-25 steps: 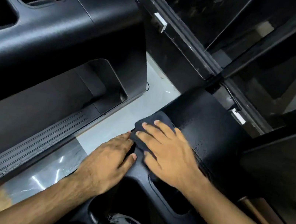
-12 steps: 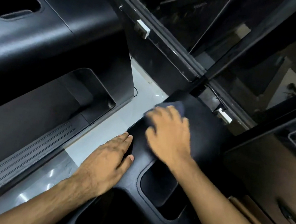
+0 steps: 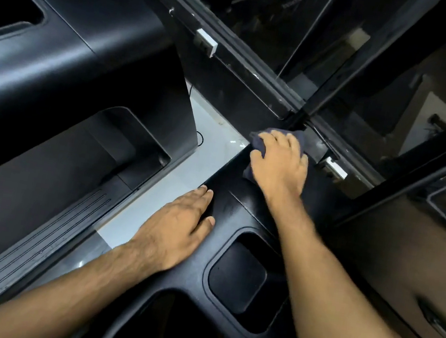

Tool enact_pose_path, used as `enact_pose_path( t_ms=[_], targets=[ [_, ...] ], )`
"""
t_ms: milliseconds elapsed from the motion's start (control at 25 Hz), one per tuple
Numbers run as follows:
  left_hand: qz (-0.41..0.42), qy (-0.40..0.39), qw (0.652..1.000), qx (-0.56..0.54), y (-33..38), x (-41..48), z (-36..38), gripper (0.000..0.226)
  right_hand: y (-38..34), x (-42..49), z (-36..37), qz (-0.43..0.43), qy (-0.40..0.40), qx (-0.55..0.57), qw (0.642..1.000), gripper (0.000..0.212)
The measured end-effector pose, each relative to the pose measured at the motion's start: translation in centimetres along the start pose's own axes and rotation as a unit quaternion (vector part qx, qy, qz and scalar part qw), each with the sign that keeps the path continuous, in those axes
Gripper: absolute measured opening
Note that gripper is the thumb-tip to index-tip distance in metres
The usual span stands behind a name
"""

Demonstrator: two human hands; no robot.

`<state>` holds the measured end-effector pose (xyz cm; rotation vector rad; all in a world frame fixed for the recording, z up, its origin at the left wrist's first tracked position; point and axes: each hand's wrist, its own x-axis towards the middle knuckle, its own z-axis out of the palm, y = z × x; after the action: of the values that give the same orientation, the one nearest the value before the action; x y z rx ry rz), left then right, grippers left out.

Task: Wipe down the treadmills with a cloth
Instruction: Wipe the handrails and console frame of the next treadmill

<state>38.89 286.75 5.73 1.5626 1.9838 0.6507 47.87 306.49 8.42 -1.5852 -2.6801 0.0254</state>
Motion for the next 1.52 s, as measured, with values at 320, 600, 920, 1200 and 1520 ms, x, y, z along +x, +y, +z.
enact_pose_path(
  t_ms=[320, 600, 920, 1200, 1520],
  targets=[
    [0.020, -0.005, 1.000, -0.003, 0.4, 1.5, -0.1, 0.059, 1.4, 1.0, 0.2, 0.119, 0.046, 0.000, 0.992, 0.047],
    [0.040, -0.010, 0.999, -0.007, 0.6, 2.6, -0.1, 0.059, 2.8, 0.1, -0.6, 0.197, 0.036, 0.037, 0.979, 0.057],
    [0.055, -0.017, 0.998, 0.001, 0.7, 2.2, 0.1, 0.059, 3.3, -3.3, -0.8, 0.252, 0.055, 0.032, 0.966, 0.059],
    [0.061, -0.016, 0.998, 0.011, 1.1, 1.4, 0.1, 0.060, 2.7, -7.2, -1.6, 0.192, -0.001, 0.077, 0.978, 0.061],
    [0.075, -0.014, 0.997, 0.017, 1.4, 0.2, 0.3, 0.060, 4.7, -13.3, -1.0, 0.277, -0.001, 0.052, 0.960, 0.055]
  ],
)
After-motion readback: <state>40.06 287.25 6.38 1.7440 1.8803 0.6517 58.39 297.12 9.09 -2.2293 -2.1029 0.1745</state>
